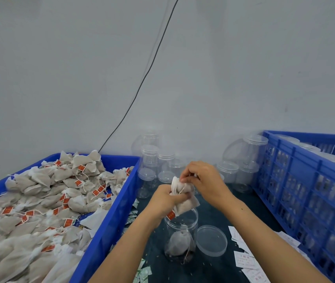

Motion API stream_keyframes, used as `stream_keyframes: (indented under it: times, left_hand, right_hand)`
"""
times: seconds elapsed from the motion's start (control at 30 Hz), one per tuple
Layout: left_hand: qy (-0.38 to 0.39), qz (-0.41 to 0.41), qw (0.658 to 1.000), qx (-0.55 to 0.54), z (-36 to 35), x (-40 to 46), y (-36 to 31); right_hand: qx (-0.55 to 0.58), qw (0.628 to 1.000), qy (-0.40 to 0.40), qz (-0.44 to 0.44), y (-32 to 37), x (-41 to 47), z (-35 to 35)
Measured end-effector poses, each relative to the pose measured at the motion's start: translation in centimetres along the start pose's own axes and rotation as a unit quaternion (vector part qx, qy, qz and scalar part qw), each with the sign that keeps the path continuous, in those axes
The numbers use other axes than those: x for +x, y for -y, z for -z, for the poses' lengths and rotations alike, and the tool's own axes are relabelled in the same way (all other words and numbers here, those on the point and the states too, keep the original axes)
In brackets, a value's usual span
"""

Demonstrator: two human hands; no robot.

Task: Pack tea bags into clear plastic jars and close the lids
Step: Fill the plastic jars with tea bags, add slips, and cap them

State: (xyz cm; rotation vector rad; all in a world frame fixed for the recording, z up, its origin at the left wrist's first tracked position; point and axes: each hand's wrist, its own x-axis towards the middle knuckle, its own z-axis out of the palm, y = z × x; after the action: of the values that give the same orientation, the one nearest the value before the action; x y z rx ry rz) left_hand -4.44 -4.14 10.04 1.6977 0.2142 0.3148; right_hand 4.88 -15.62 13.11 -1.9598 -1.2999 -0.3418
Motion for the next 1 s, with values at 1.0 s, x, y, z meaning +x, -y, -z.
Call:
stream_keyframes:
  times: [1.0]
  left_hand:
    - [-0.214, 0.002, 0.971, -0.103, 2.7, 0.9, 0.7]
  right_hand:
    - [0.251, 0.952, 0.012, -0.172, 2.1, -0.9, 0.6]
